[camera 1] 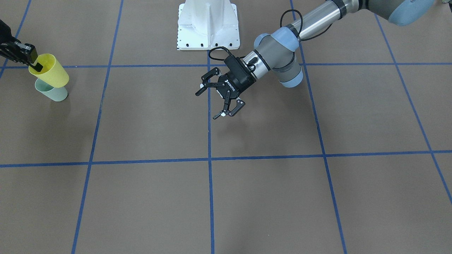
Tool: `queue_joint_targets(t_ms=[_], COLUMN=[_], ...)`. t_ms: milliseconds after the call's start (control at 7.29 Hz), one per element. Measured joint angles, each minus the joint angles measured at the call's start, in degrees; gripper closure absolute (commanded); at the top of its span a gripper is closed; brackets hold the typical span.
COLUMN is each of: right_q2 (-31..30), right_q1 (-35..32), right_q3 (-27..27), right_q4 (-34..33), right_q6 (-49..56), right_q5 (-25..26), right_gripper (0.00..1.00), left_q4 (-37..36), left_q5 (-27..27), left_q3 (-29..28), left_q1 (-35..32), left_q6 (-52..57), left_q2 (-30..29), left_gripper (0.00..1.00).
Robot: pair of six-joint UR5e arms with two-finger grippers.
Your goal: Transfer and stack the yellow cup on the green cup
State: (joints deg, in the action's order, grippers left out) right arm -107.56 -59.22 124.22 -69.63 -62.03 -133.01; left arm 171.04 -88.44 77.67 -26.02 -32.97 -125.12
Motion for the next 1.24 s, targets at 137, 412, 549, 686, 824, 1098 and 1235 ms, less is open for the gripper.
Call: queue_joint_targets(t_ms=[137,412,549,686,824,1098,1235], right_q2=[-1.5,-2.6,-3.0,-3.5,-4.0,-4.7,-4.7], right_q1=[0.2,0.7,0.8,0.9,0.9,0.9,1.0], right_q3=[-0.1,-1.8,-2.7,-3.6,-4.2,-4.6,-4.7], right_q4=[-0.1,-0.1,-0.1,-0.1,-0.1,0.0,0.0], right_q6=[0.0,0.1,0.1,0.4,0.8,1.0,1.0], right_q5=[0.9,2.0,2.1,2.2,2.2,2.1,2.0], right_gripper=[1.00,1.00,1.00,1.00,1.00,1.00,1.00], left_q4=[0.0,0.0,0.0,-0.1,-0.1,-0.4,-0.4], left_q5=[0.3,0.6,0.6,0.7,0.7,0.7,0.7], left_q3=[0.0,-0.1,-0.1,-0.1,-0.1,-0.1,-0.1], left_q1=[0.0,0.0,0.1,0.1,0.1,0.1,0.1], left_q6=[-0.4,-1.2,-1.3,-1.4,-1.4,-1.5,-1.5], left_q2=[0.2,0.5,0.5,0.5,0.5,0.4,0.4], left_gripper=[0.00,0.00,0.00,0.00,0.00,0.00,0.00])
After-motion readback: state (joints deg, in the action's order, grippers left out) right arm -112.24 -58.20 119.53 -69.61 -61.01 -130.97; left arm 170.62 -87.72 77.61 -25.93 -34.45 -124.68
